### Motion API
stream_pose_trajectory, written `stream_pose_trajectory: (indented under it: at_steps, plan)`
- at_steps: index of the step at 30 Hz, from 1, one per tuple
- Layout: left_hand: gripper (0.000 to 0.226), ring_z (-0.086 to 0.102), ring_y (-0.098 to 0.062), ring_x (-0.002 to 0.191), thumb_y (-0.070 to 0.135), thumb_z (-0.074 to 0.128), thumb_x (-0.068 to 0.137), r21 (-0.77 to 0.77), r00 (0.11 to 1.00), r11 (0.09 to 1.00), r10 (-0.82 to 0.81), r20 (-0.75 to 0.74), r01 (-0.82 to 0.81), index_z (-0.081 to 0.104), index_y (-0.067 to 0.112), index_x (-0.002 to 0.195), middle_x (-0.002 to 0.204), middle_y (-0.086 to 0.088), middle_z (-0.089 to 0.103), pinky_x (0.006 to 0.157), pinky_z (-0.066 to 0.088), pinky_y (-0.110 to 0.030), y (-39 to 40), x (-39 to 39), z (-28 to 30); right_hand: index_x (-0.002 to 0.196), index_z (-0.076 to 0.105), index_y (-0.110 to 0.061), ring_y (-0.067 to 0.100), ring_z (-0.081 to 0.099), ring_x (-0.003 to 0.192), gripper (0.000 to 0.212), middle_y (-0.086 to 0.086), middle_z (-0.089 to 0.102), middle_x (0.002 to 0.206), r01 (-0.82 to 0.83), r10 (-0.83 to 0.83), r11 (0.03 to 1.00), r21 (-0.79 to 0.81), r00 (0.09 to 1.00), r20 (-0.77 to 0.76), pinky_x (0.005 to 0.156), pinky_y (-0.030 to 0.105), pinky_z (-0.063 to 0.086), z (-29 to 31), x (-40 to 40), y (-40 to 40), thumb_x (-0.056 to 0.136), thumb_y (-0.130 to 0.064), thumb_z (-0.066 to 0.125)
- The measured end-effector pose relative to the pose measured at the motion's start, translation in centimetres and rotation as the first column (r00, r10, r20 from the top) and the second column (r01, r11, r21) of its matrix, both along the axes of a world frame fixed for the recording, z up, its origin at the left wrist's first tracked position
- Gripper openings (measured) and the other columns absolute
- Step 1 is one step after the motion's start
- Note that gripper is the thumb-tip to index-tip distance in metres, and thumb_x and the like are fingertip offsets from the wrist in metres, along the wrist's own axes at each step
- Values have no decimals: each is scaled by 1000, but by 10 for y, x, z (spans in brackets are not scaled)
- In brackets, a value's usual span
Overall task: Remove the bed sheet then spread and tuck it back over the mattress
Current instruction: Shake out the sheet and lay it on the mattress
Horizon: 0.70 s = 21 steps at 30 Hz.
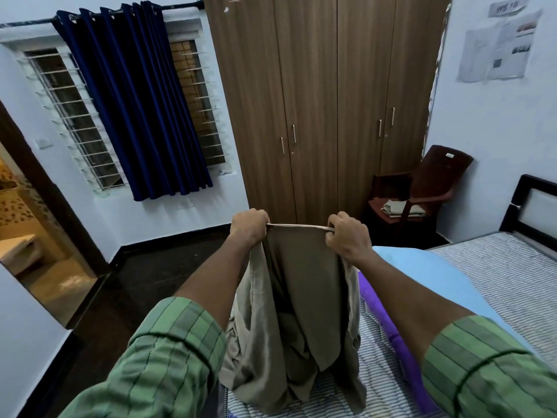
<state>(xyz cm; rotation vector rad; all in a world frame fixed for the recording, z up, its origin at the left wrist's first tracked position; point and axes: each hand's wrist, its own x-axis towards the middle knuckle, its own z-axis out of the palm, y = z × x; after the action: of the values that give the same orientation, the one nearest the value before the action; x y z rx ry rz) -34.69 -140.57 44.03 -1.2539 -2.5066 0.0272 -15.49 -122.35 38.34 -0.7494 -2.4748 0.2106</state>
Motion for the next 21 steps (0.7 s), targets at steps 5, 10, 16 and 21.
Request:
stream_pose_trajectory:
  at_steps: [5,10,16,21]
  plan:
    - [25,70,-29,97,17,57,95,-16,999,999,38,21,-38,75,27,109,104,-3,74,72,49,-35,-5,-5,-5,94,68,-19,20,58,85,21,-8,51,95,-305,311,950,-69,942,124,68,27,44,-3,3,15,79,-4,65]
    - [25,69,-30,98,19,55,97,-12,997,1000,2,80,-1,76,28,109,104,-3,73,76,52,-37,-6,-5,-11,99,81,-19,13,70,90,23,-6,77,96,-274,268,956,-106,961,-64,74,26,51,-9,-2,23,89,-5,66]
    - [22,67,-23,99,42,61,98,-23,967,999,-33,251,40,77,32,109,103,4,74,75,49,-34,-9,-15,-14,90,82,-19,6,71,70,18,-3,78,80,-249,114,853,-459,947,-301,73,31,60,-16,-8,20,96,-11,68]
    - [27,65,-19,101,53,55,98,-11,922,990,-125,367,139,74,38,109,107,9,74,86,55,-42,-7,-2,-11,79,79,-25,9,72,73,9,-8,75,73,-332,245,821,-464,940,-239,70,29,57,-7,-14,-1,79,-32,83]
